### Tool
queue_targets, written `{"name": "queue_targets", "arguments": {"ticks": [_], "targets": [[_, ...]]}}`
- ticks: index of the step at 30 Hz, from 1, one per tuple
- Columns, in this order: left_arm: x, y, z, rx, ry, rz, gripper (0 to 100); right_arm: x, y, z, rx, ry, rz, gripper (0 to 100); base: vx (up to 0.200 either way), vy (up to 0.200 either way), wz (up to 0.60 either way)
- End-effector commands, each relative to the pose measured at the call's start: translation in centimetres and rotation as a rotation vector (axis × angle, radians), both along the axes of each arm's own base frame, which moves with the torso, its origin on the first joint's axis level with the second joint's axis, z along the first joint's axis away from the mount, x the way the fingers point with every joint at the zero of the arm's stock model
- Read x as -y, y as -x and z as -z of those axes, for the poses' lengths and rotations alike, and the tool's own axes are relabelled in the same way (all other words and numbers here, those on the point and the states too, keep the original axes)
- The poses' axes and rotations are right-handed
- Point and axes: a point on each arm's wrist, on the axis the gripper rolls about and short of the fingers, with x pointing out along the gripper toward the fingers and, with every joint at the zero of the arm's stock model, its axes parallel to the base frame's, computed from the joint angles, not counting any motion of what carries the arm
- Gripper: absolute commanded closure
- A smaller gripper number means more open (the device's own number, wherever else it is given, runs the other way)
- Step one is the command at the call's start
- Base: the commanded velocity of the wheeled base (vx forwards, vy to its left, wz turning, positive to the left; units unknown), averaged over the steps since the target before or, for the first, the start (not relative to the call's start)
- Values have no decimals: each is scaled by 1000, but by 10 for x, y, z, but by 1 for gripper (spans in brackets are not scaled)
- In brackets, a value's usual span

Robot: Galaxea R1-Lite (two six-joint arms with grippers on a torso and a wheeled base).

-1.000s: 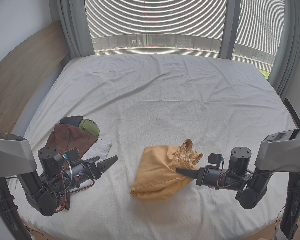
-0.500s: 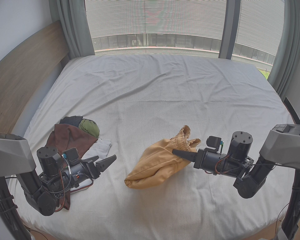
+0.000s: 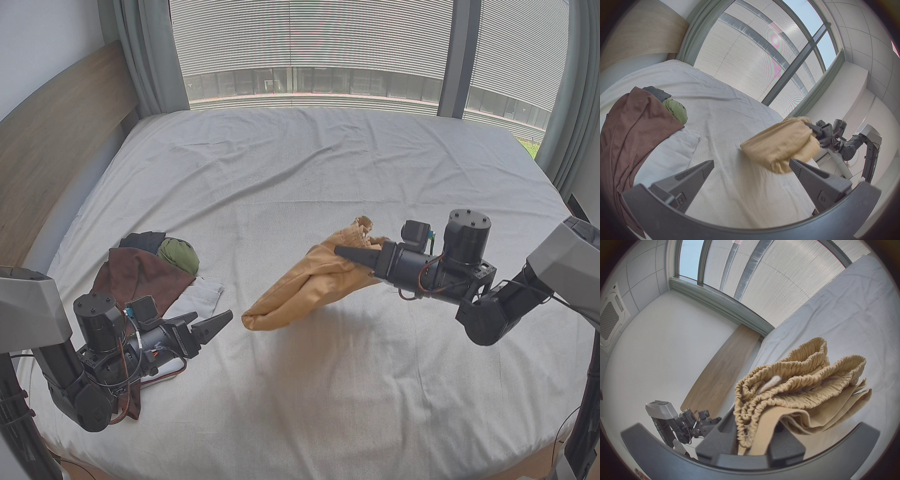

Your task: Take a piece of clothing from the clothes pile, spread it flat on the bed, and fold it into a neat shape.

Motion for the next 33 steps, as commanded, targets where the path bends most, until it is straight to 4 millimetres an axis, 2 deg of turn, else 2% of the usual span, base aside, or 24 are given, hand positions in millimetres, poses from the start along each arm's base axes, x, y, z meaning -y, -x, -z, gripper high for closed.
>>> {"name": "queue_targets", "arguments": {"ticks": [1, 5, 11, 16, 24, 33], "targets": [[0, 0, 1, -5, 1, -1, 0, 2, -22, -24, 53, -25, 25, 100, 0, 0, 0], [0, 0, 2, -7, -1, 1, 0, -2, -32, -35, 58, -43, 26, 100, 0, 0, 0], [0, -1, 3, -11, -1, 0, 0, -4, -53, -36, 49, -39, 42, 100, 0, 0, 0], [0, 0, 1, -6, 0, 0, 0, -4, -71, -22, 39, -35, 56, 100, 0, 0, 0], [0, 0, 2, -8, 0, 0, 0, -10, -86, -11, 32, -32, 57, 100, 0, 0, 0], [-1, 0, 3, -15, 0, -3, 0, -17, -98, -26, 57, -43, 52, 100, 0, 0, 0]]}}
